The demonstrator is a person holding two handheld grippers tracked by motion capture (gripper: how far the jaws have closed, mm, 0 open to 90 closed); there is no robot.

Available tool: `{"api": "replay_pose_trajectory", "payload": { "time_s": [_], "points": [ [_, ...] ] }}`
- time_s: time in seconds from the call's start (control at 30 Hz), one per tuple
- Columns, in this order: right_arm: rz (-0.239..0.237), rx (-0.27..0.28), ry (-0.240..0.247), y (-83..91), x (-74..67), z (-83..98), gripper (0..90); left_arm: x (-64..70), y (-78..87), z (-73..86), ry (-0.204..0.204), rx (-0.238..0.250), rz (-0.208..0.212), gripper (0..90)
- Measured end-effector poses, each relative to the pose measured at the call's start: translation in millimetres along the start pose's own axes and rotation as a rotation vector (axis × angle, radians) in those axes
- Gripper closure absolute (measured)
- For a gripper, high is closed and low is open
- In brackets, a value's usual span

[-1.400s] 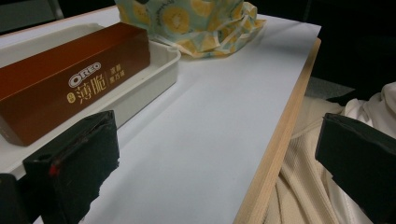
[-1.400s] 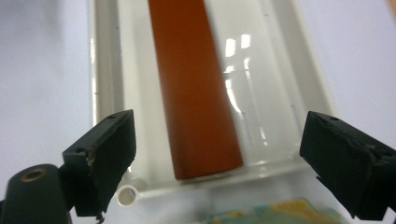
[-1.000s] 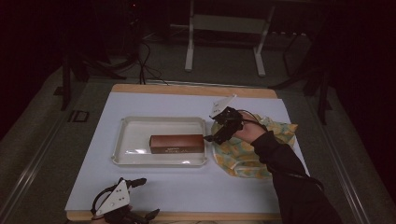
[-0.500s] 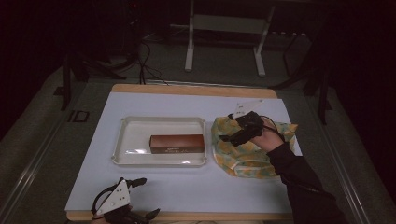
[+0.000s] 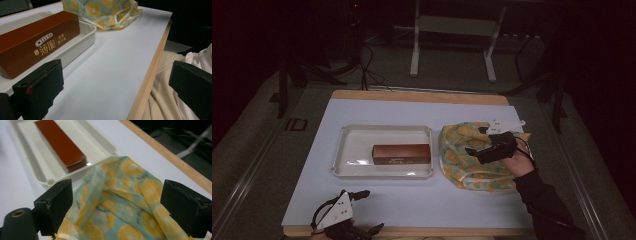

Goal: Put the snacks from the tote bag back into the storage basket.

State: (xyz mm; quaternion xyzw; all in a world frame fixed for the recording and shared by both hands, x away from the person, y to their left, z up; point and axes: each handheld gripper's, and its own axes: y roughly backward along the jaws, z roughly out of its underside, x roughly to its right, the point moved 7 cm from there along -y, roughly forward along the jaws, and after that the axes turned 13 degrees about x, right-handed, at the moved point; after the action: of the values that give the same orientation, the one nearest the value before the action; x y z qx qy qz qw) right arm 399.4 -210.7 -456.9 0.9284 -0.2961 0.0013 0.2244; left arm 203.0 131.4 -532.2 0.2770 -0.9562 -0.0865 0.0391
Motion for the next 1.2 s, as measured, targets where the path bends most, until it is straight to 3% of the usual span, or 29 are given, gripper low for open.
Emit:
{"api": "replay_pose_trajectory", "payload": {
  "time_s": [0.1,0.6,0.87,0.97,1.07,1.2],
  "points": [
    [0.031,0.02,-0.026,8.9,1.3,7.1,10.9,-0.5,0.1,-0.1,0.0,0.001,-0.001,0.0],
    [0.18,0.106,-0.058,46.3,-2.8,37.3,10.9,-0.6,-1.7,0.0,-0.001,-0.002,0.003,0.0],
    [0.273,0.156,-0.122,62.5,-3.5,60.5,10.9,-0.2,-1.9,-0.4,-0.003,-0.001,0.006,0.0],
    [0.318,0.161,-0.121,67.9,-3.1,70.2,10.9,-0.5,-2.1,-0.3,-0.001,-0.002,0.006,0.0],
    [0.328,0.161,-0.136,71.2,-2.9,75.8,10.9,-0.4,-2.3,-0.3,-0.002,-0.002,0.007,0.0],
    [0.395,0.164,-0.15,79.4,-2.0,88.6,10.9,-0.5,-2.7,0.0,-0.004,-0.005,0.007,0.0]
  ]
}}
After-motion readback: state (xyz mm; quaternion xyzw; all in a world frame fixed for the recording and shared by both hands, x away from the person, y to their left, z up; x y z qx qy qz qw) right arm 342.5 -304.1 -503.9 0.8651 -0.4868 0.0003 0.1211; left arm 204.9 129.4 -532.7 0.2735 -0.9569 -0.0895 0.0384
